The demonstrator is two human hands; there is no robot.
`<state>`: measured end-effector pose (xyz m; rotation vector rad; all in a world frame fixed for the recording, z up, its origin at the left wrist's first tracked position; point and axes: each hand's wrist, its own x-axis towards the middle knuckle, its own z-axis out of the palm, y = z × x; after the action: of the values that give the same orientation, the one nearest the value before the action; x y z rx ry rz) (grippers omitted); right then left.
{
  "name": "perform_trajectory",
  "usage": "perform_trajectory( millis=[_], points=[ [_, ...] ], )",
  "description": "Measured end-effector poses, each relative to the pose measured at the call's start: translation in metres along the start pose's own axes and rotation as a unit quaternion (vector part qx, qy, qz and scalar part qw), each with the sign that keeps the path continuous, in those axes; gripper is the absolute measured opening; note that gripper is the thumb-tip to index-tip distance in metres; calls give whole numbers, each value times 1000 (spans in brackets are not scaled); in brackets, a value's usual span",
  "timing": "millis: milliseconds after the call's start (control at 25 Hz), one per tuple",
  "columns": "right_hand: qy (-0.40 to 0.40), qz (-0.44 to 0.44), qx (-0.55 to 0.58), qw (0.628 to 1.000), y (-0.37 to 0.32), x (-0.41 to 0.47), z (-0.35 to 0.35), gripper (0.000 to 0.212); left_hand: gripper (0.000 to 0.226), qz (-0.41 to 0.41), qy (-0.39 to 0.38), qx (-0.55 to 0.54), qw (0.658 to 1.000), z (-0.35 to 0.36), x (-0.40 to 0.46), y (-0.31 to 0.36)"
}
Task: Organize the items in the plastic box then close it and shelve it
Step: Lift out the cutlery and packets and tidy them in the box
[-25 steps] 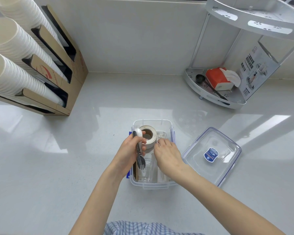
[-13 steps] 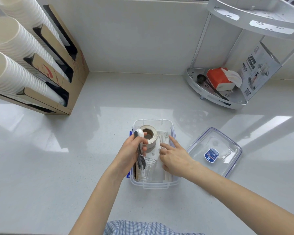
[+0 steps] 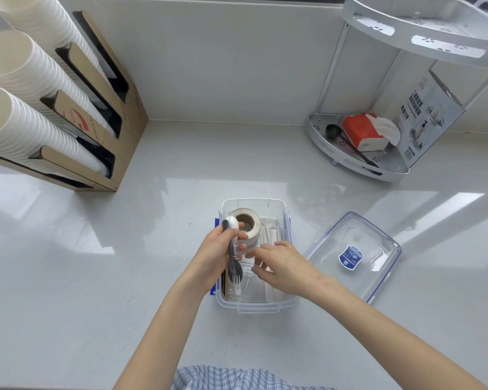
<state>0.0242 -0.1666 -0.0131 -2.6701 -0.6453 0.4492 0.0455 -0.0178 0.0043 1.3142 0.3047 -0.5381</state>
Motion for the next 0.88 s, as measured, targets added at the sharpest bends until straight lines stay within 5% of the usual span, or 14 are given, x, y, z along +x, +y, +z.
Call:
perform_trajectory(
  millis=[360, 560, 680, 880],
  points=[
    [66, 11, 106, 992, -1, -1, 2, 32, 17, 8, -20, -39, 999, 1, -4, 0],
    [117, 138, 379, 907, -9, -4, -15, 11, 24, 51, -74, -125, 988, 2, -4, 5],
    [54, 139, 459, 876, -17, -7, -13, 13, 23, 66, -80, -169, 980, 5, -3, 8],
    [81, 142, 552, 818, -18, -10, -16, 7, 22, 90, -75, -161, 980, 4, -2, 8]
  ],
)
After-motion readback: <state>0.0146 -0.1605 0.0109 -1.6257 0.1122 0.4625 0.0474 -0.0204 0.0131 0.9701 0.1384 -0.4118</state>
